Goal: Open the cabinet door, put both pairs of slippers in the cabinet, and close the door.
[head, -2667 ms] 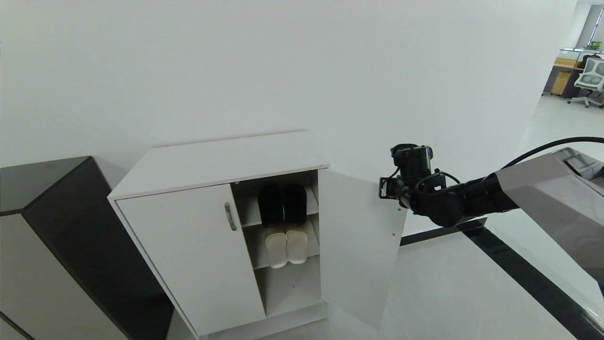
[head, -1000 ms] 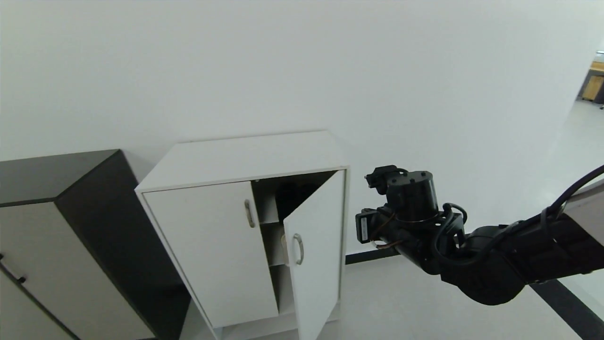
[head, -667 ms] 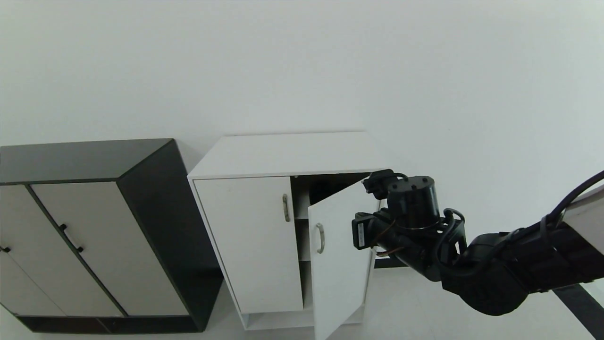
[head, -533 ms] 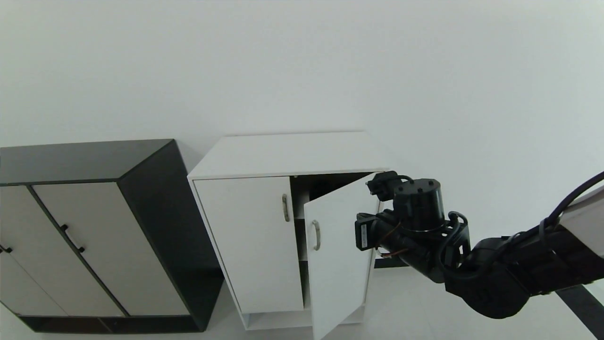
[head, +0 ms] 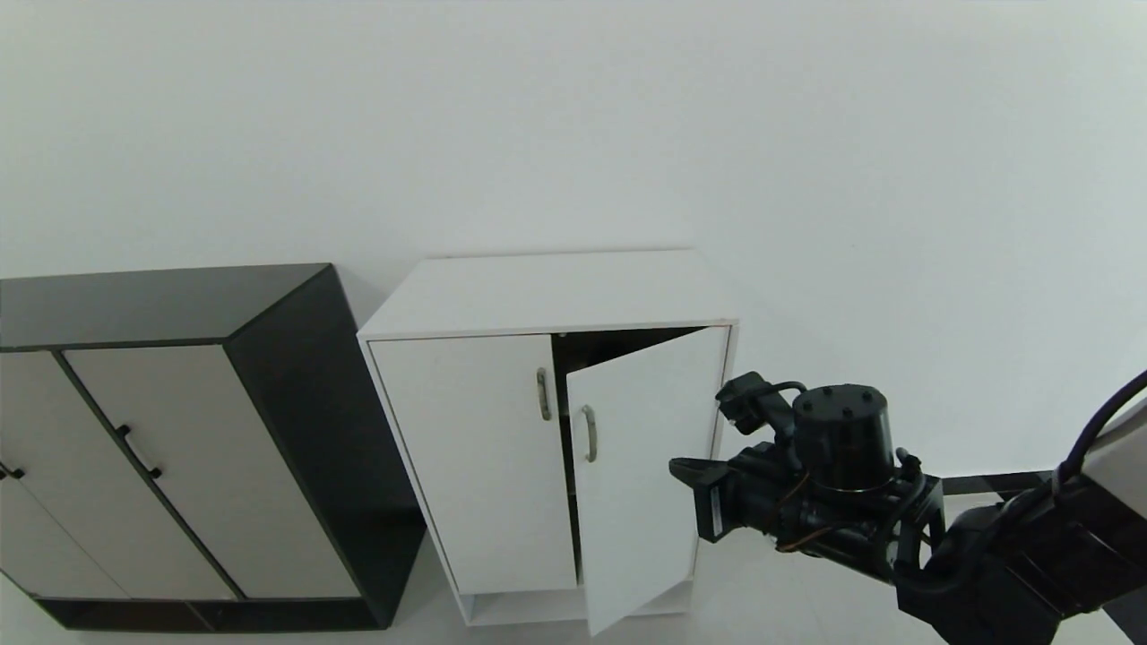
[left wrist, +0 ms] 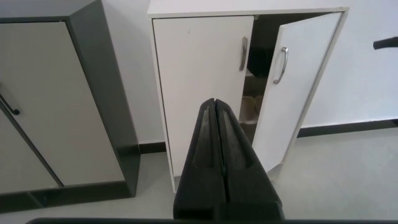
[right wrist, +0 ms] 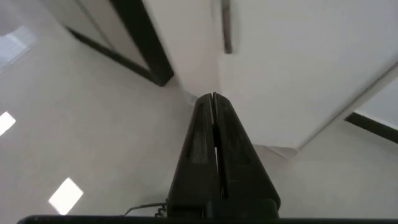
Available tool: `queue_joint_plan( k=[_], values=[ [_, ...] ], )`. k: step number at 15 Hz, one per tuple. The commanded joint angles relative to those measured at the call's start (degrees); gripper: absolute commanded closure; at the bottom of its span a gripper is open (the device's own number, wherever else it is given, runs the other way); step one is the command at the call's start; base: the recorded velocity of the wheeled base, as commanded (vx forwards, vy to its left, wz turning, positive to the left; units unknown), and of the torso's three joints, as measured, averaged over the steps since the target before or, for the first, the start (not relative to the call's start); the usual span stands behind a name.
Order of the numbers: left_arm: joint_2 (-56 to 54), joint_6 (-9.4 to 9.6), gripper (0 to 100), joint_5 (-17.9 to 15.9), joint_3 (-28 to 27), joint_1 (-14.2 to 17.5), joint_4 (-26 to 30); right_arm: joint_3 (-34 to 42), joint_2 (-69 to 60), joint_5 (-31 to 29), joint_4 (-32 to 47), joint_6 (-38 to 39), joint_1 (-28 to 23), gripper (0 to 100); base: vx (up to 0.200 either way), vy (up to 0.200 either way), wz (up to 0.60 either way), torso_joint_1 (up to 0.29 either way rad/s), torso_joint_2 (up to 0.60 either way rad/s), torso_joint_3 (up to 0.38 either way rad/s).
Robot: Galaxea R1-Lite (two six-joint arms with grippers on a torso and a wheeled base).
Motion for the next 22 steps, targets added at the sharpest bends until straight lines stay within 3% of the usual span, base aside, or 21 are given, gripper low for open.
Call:
queue_joint_plan(
  k=[1, 10, 18, 22],
  values=[
    [0.04, -0.01, 100, 0.01, 0.0, 0.0, -0.01, 3.02, 0.1, 1.71, -1.62, -1.2, -0.94, 100, 0.2, 0.0, 0.0, 0.007, 0.0, 0.002],
    [0.04, -0.01, 100, 0.01, 0.0, 0.0, -0.01, 3.81, 2.03, 1.79, -2.59, -1.29, -0.85, 100, 0.2, 0.0, 0.0, 0.005, 0.0, 0.003],
    [0.04, -0.1, 100, 0.01, 0.0, 0.0, -0.01, 3.9, 5.37, 1.79, -6.63, -1.38, -0.94, 100, 0.0, 0.0, 0.0, 0.0, 0.0, 0.0],
    [0.04, -0.1, 100, 0.01, 0.0, 0.0, -0.01, -0.32, 7.04, 1.62, -7.34, -1.55, -1.65, 100, 0.0, 0.0, 0.0, 0.0, 0.0, 0.0]
  ],
)
